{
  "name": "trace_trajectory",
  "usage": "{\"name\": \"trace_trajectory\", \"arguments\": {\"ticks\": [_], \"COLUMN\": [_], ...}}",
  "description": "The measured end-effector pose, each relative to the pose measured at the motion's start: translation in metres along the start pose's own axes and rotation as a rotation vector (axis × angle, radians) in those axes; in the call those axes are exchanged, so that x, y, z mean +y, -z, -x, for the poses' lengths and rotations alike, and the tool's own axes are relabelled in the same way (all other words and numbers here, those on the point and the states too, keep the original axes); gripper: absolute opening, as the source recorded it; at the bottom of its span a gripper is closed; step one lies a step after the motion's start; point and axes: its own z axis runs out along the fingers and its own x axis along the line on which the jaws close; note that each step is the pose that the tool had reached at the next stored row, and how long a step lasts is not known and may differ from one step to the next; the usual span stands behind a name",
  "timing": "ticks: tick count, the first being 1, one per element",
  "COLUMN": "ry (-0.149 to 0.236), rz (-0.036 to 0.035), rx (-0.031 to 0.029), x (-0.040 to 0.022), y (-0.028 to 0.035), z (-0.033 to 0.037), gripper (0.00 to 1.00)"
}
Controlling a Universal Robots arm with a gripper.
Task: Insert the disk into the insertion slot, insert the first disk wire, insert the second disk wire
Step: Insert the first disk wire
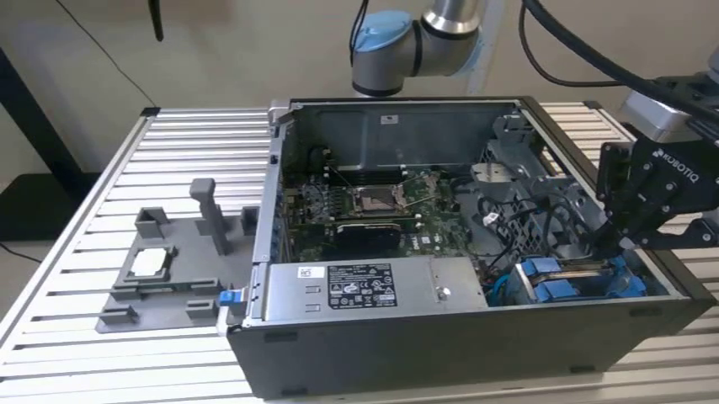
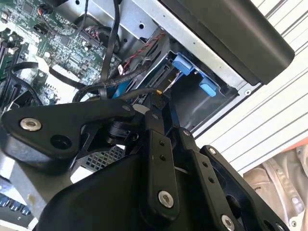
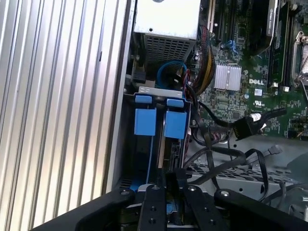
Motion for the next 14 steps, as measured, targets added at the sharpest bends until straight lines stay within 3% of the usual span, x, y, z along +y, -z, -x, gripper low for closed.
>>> {"name": "trace_trajectory", "arguments": {"ticks": [2, 9, 14], "ry": [0.0, 0.0, 0.003], "rz": [-0.0003, 0.001, -0.0009], "rx": [-0.0045, -0.0112, -0.0389], "x": [-0.0014, -0.0041, -0.0053], "y": [-0.0022, -0.0105, -0.0125], "z": [-0.0002, 0.0017, 0.0027], "gripper": [0.19, 0.19, 0.19]}}
